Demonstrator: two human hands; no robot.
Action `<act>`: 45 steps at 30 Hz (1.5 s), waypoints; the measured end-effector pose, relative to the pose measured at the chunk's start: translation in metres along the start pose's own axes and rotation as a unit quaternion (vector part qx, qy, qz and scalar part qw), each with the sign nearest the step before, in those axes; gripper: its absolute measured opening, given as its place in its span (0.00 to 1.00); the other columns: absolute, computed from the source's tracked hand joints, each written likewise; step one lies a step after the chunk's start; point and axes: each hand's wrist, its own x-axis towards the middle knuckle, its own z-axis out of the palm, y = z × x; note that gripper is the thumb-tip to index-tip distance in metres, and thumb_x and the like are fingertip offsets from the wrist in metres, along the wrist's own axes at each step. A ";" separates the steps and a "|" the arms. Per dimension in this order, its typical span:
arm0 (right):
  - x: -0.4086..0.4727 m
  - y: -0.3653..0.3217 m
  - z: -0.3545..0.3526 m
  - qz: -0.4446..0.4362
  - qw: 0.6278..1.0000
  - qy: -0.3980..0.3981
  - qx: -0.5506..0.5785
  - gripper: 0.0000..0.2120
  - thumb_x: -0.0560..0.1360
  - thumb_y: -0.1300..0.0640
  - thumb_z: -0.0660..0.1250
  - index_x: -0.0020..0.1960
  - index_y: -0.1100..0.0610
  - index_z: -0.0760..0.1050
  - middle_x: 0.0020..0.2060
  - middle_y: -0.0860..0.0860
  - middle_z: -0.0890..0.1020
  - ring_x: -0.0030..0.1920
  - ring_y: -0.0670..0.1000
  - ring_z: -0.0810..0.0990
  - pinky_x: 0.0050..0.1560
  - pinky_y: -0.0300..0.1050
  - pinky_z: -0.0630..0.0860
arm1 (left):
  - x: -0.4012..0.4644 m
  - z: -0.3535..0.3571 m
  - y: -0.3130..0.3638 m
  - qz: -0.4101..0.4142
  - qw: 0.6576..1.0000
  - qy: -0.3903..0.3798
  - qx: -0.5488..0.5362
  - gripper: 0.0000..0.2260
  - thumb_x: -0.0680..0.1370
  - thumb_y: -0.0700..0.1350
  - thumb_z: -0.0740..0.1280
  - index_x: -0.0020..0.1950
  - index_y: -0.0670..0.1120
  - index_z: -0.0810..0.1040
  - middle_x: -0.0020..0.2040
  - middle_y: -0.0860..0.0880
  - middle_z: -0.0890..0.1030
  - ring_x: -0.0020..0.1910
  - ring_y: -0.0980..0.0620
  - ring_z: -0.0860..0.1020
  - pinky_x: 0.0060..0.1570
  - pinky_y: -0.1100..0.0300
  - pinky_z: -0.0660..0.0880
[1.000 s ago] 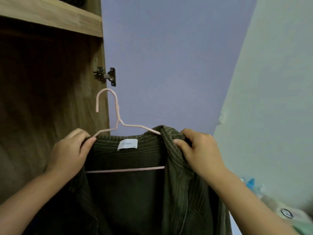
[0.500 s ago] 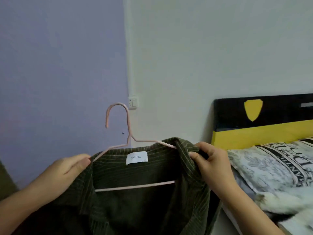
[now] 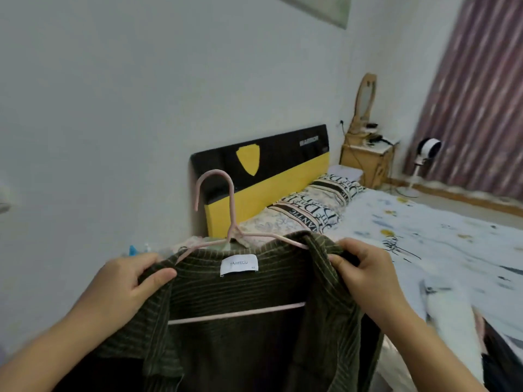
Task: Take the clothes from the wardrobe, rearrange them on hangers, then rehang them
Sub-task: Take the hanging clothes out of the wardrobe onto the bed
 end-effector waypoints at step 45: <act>-0.280 0.238 -0.557 0.368 0.789 0.412 -0.269 0.17 0.72 0.70 0.67 0.36 0.48 0.80 0.34 0.38 0.82 0.37 0.36 0.79 0.34 0.24 0.71 | 0.033 0.540 0.577 0.465 0.787 -0.363 -0.180 0.23 0.66 0.71 0.49 0.32 0.52 0.67 0.26 0.53 0.69 0.31 0.59 0.69 0.37 0.64 0.63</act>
